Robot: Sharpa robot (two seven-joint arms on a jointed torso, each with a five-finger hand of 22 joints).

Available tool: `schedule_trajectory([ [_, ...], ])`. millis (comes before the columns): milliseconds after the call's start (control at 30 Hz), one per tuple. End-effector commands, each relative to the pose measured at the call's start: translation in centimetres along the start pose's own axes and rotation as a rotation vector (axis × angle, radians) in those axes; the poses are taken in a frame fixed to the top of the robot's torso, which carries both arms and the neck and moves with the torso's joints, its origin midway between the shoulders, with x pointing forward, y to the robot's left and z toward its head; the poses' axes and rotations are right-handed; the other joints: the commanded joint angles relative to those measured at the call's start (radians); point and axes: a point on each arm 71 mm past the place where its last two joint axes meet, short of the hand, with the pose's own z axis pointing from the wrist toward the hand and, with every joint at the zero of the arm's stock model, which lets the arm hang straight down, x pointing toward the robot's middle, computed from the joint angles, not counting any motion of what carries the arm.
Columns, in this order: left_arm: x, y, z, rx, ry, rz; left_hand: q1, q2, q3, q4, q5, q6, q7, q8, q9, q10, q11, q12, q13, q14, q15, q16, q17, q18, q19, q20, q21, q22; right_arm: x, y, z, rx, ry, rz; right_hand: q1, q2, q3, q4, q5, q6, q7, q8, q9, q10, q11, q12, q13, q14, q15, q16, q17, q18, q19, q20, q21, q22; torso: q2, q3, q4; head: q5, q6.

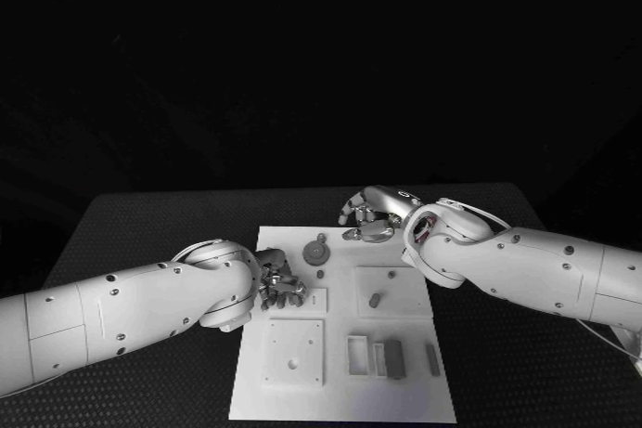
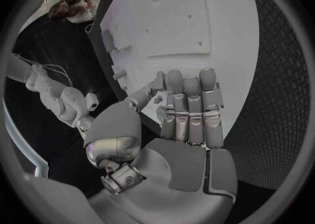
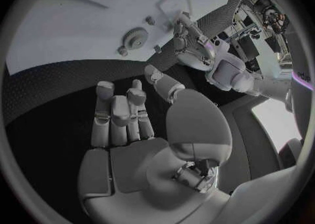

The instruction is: Assemble the parts on the task board

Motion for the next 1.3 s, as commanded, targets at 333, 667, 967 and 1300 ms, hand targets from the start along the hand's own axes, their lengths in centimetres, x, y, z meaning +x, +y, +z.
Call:
schedule_trajectory([
  [333, -0.17, 0.08, -0.02, 0.006, -0.019, 0.001, 0.019, -0.026, -0.011, -0.006, -0.005, -0.004, 0.004, -0.014, 0.005, -0.010, 0.000, 0.004, -0.004, -0.014, 0.003, 0.010, -0.009, 0.012, -0.006, -0.001, -0.007, 0.020, 0.04, 0.05, -0.02, -0.008, 0.008, 0.000, -0.004, 0.010, -0.001, -0.004, -0.001, 0.002, 0.006, -0.005, 0.001, -0.007, 0.000, -0.004, -0.001, -0.009, 0.000, -0.004, 0.001, 0.013, -0.008, 0.001, -0.004, 0.015, 0.000, -0.0007, 0.0001, 0.000, 0.001],
  [667, -0.18, 0.22, -0.03, 0.011, -0.035, 0.000, -0.023, -0.008, -0.147, -0.060, 0.075, -0.008, 0.006, -0.027, 0.018, -0.021, 0.003, 0.011, -0.008, -0.028, 0.006, 0.025, -0.023, 0.014, -0.017, 0.002, -0.011, 0.020, 0.04, 0.01, -0.03, -0.008, 0.008, 0.000, -0.004, 0.010, -0.001, -0.004, -0.001, 0.002, 0.006, -0.005, 0.001, -0.007, 0.000, -0.004, -0.002, -0.009, 0.000, -0.004, 0.001, 0.013, -0.008, 0.001, -0.004, 0.015, -0.001, -0.0009, 0.0007, 0.000, 0.003],
  [967, -0.21, 0.37, -0.05, 0.013, -0.047, -0.001, -0.027, -0.019, -0.154, -0.060, 0.067, -0.008, 0.006, -0.031, 0.018, -0.022, 0.002, 0.011, -0.010, -0.029, 0.006, 0.027, -0.027, 0.014, -0.017, 0.001, -0.013, 0.019, 0.06, -0.01, -0.04, -0.008, 0.009, 0.000, -0.005, 0.010, -0.001, -0.004, -0.001, 0.002, 0.006, -0.005, 0.001, -0.007, 0.000, -0.004, -0.002, -0.009, 0.000, -0.004, 0.001, 0.013, -0.008, 0.002, -0.004, 0.015, 0.000, -0.0007, 0.0003, 0.000, 0.005],
  [1300, -0.18, 0.43, -0.05, 0.014, -0.042, 0.004, 0.001, -0.011, -0.152, -0.078, 0.067, -0.006, 0.006, -0.035, 0.020, -0.023, 0.002, 0.013, -0.012, -0.031, 0.005, 0.031, -0.032, 0.015, -0.016, 0.001, -0.015, 0.019, 0.07, -0.01, -0.05, -0.008, 0.009, 0.001, -0.006, 0.010, -0.001, -0.003, -0.001, 0.002, 0.006, -0.005, 0.002, -0.007, -0.001, -0.004, -0.002, -0.009, 0.000, -0.004, 0.001, 0.013, -0.008, 0.002, -0.004, 0.015, 0.000, -0.0004, 0.0006, 0.001, 0.004],
])
